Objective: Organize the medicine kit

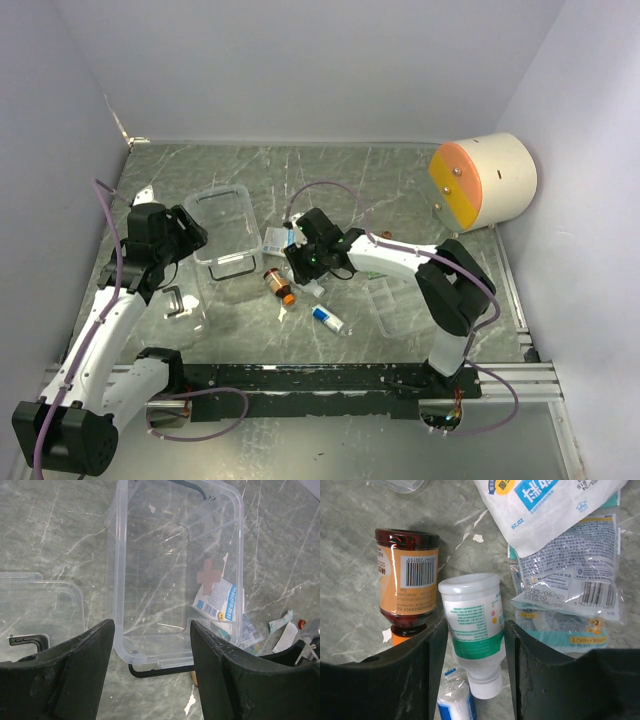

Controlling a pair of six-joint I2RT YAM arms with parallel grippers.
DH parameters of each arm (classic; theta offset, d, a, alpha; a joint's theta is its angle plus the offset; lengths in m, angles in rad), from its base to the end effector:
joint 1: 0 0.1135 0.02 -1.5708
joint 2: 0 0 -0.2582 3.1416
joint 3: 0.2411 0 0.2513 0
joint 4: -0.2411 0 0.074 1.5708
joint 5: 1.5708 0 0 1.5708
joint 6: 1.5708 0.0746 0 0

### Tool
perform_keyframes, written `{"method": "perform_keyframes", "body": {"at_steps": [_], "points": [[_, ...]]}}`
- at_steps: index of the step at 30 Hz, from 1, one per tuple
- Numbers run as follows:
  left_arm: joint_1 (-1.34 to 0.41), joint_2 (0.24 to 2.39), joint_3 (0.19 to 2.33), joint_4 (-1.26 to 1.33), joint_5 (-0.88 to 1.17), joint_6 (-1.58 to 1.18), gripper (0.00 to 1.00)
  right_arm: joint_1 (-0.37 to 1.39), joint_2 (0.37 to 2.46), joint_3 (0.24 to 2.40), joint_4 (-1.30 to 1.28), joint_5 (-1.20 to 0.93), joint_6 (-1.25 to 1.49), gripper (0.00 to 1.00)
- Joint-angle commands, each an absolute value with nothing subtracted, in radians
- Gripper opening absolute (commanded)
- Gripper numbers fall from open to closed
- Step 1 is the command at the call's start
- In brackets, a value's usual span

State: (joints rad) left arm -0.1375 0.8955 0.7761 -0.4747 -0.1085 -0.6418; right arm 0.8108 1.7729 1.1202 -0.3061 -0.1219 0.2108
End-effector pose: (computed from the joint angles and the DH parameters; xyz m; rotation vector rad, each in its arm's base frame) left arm 0.2297 -0.0236 0.2626 -0.6044 2.0942 -0.3303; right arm 0.2602 0.2869 0.1447 -0.8204 2.4816 0.5427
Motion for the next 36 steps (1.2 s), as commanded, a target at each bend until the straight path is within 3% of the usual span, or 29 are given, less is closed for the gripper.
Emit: {"method": "perform_keyframes", "body": {"at_steps": [1,22,29,36], "points": [[-0.141,0.877,0.808,-0.468,-0.091,-0.616,0.73,0.829,1.814,1.154,-0.323,-0.091,0.184,0.48],[-0.141,0.893,0.831,-0.491,-0.066,-0.577,0.76,0.837,1.851,1.147,-0.232,-0.037,0.18,0.52],[-0.141,0.904,0.844,-0.474,0.005,-0.552,0.77,0.837,1.764,1.117,-0.156,0.002,0.219,0.38],[-0.141,0.908,0.846,-0.366,0.224,-0.513,0.79,0.828,1.561,1.024,0.061,0.072,0.373,0.37]]}}
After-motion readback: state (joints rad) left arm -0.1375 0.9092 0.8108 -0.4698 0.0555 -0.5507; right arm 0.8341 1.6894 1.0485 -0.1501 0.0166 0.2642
